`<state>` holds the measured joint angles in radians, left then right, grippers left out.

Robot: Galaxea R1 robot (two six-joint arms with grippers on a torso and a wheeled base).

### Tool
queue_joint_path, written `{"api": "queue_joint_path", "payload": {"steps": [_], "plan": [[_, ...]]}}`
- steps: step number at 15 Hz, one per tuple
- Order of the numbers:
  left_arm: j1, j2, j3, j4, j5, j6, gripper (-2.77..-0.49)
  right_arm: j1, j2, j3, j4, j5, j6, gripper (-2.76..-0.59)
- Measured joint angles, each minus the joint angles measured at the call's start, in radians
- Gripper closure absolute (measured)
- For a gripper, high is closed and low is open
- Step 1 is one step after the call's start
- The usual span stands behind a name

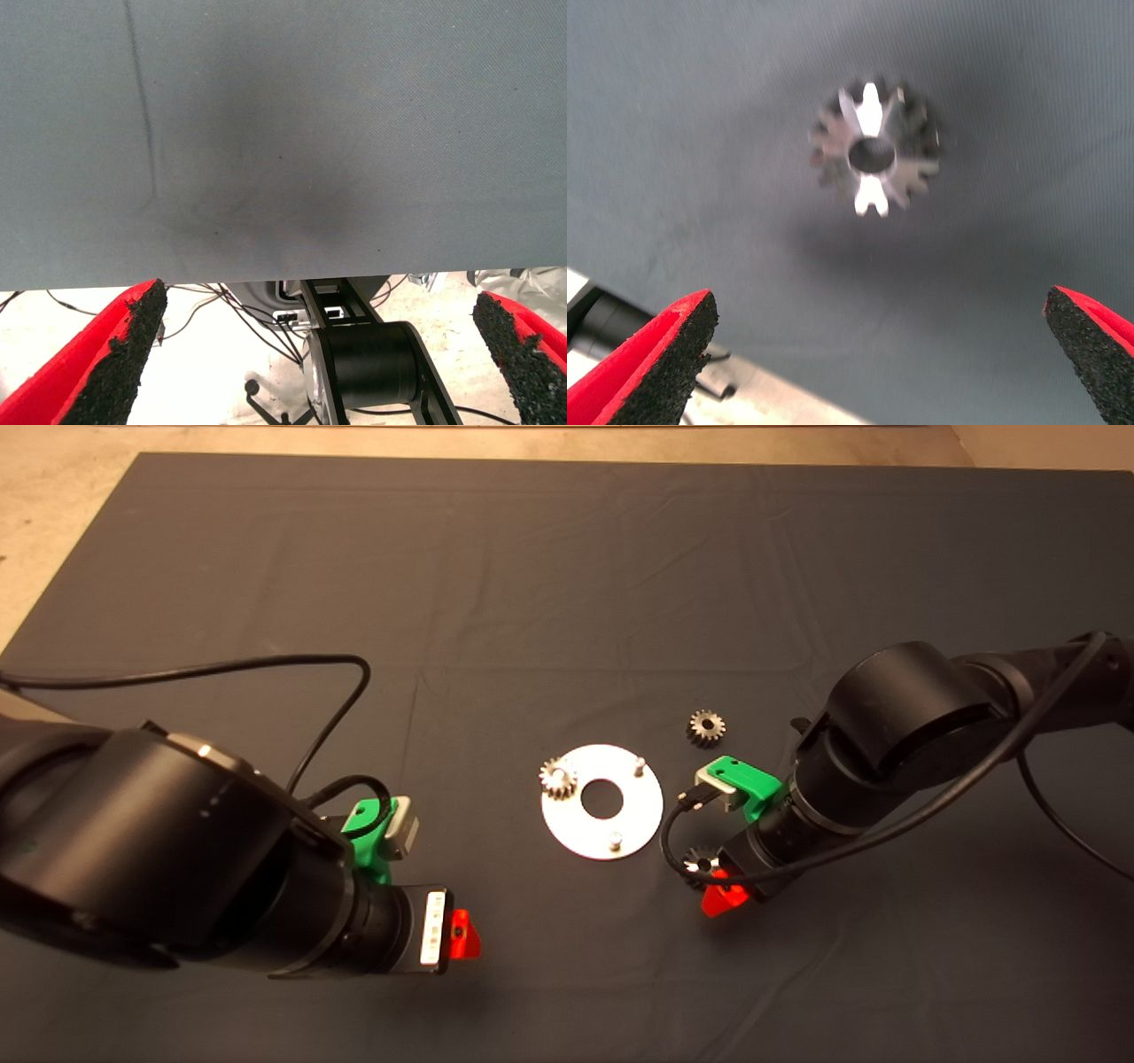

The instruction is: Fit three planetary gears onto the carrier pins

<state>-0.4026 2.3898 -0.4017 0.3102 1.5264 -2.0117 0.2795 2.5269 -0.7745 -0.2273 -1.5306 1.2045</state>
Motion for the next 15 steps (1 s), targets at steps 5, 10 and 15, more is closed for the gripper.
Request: {"api": "queue_joint_path", "payload": {"steps": [5,10,15], "plan": [[0.0,-0.006,0.0,0.002,0.0,0.0,-2.48,-0.001,0.049,0.008,-0.054,0.001,-0.032,-2.76],[0.0,-0.014,0.0,0.002,0.0,0.0,-2.48,-0.014,0.055,0.008,-0.076,0.0,-0.103,-2.76],[0.0,-0.017,0.0,0.002,0.0,0.0,-2.48,-0.041,0.055,-0.01,-0.084,0.0,-0.141,-2.76]]}}
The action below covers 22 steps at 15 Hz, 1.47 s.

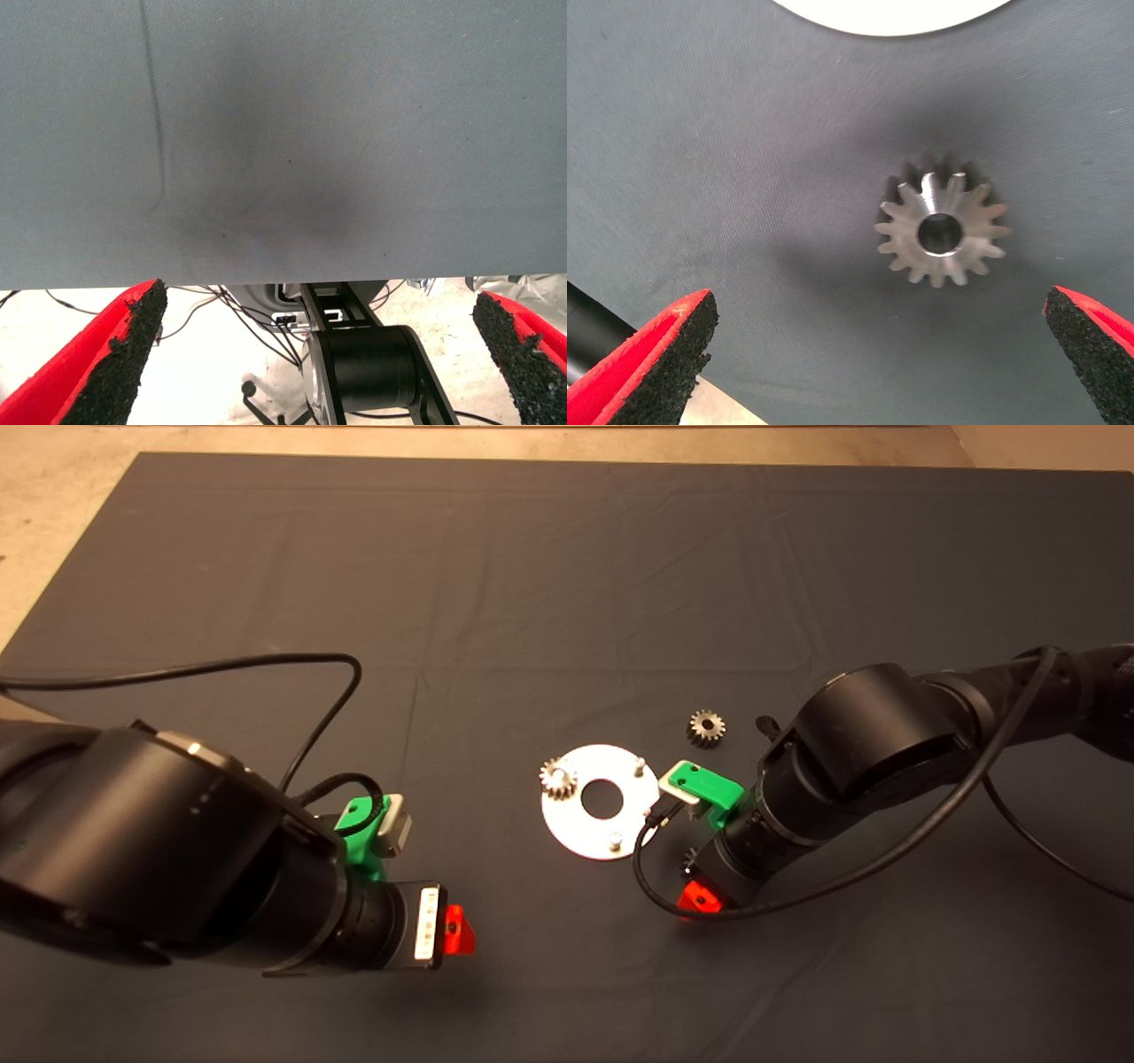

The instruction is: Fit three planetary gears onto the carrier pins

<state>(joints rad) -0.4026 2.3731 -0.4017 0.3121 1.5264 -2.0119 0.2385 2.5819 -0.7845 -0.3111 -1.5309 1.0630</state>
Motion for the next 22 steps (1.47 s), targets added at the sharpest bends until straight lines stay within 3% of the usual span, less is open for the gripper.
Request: {"api": "queue_joint_path", "payload": {"steps": [15,22], "plan": [[0.0,-0.014,0.005,0.0,0.0,0.0,-2.48,-0.031,-0.023,-0.044,-0.014,0.0,-0.053,-2.76],[0.0,-0.014,0.005,0.0,0.0,0.001,-2.48,-0.061,-0.022,-0.073,-0.062,0.0,-0.079,-2.76]]}}
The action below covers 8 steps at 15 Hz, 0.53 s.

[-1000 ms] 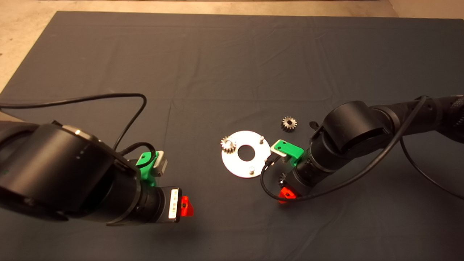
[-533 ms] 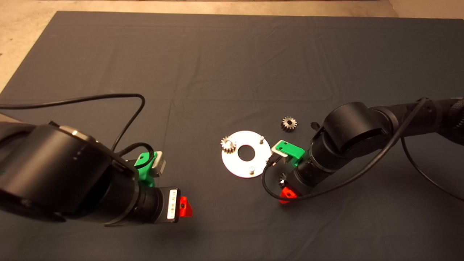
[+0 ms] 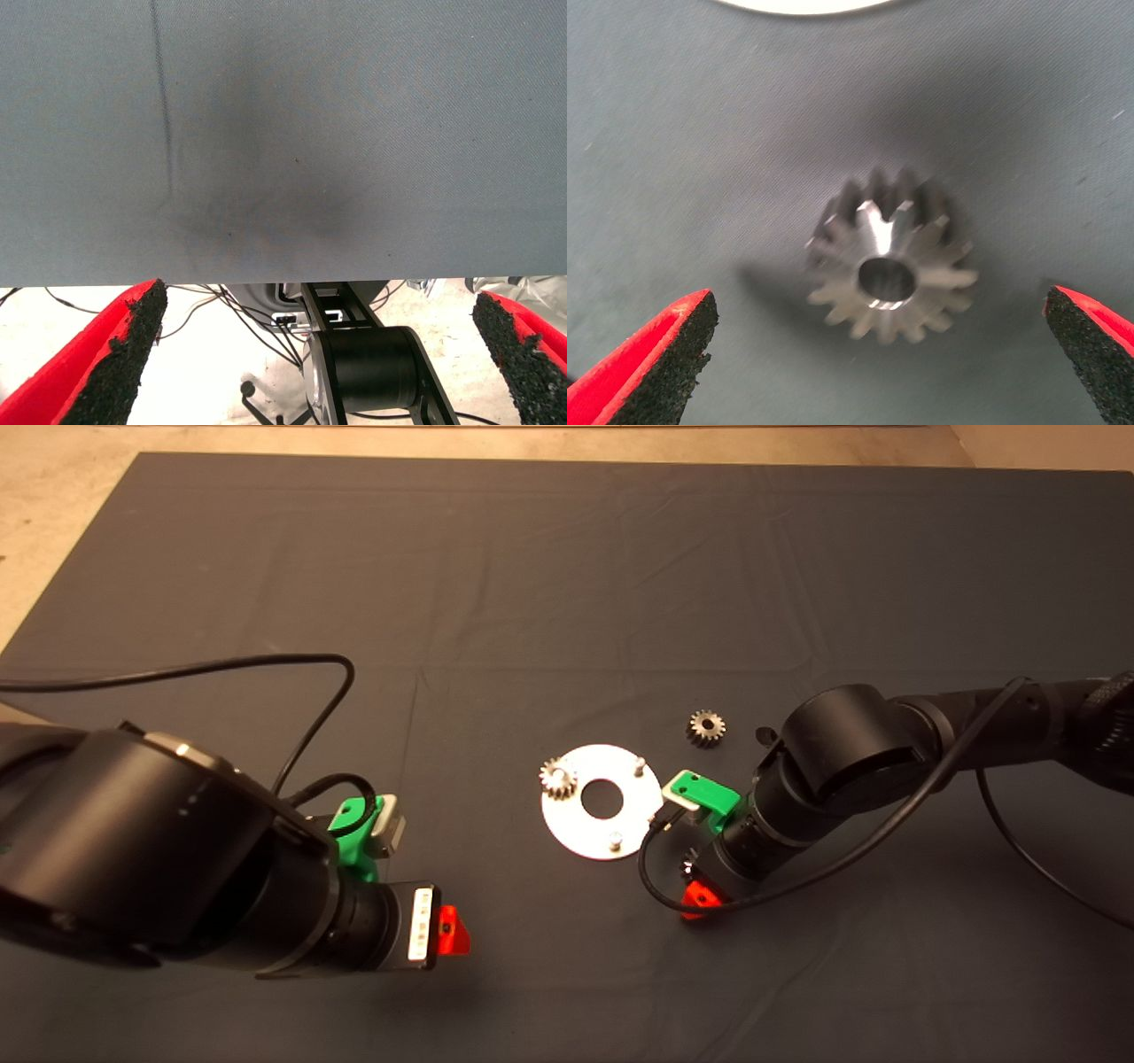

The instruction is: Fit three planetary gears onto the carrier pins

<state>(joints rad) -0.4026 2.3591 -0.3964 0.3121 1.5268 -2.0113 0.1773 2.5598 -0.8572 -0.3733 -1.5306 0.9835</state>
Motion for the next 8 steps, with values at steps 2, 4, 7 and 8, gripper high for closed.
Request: {"api": "queue_joint_path", "payload": {"steps": [2,4,7,8], "plan": [[0.0,0.0,0.0,0.0,0.0,0.0,-2.48,-0.003,0.0,-0.002,-0.012,0.0,-0.004,-2.76],[0.0,0.0,0.0,0.0,0.0,0.0,-2.48,-0.011,0.0,-0.004,-0.021,0.0,-0.007,-2.76],[0.0,0.0,0.012,0.0,0.0,0.0,-2.48,-0.013,0.0,-0.004,-0.031,0.0,-0.011,-2.76],[0.0,0.0,0.015,0.0,0.0,0.0,-2.48,-0.013,0.0,-0.005,-0.039,0.0,-0.013,-2.76]]}}
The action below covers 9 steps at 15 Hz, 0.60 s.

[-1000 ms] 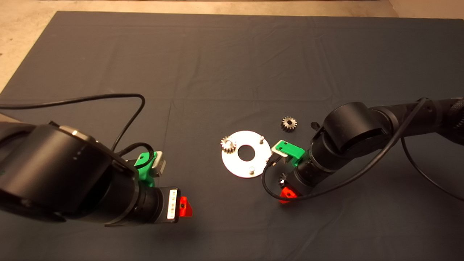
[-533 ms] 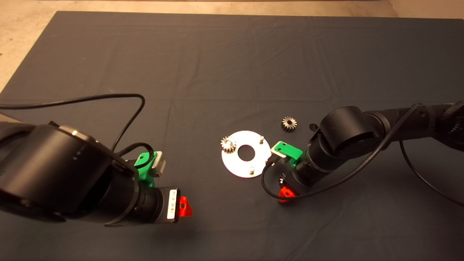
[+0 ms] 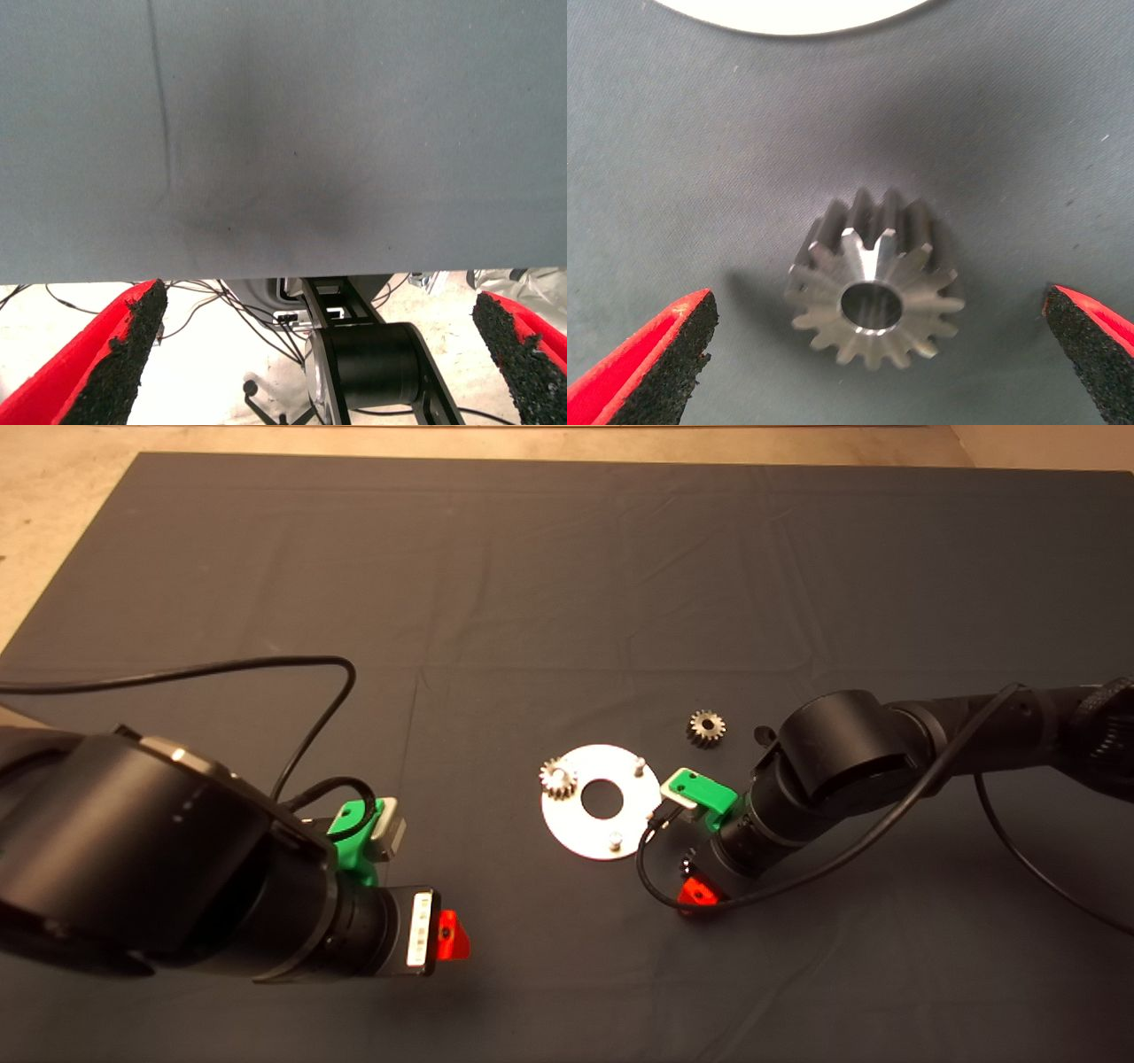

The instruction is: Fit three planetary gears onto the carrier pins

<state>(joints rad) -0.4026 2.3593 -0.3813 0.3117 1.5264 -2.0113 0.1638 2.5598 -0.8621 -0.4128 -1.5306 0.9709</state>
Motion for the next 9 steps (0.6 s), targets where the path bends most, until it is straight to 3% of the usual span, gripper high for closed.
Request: {"api": "queue_joint_path", "payload": {"steps": [9], "plan": [[0.0,0.0,0.007,0.0,0.0,0.0,-2.48,0.0,0.0,-0.003,-0.018,0.0,-0.005,-2.76]]}}
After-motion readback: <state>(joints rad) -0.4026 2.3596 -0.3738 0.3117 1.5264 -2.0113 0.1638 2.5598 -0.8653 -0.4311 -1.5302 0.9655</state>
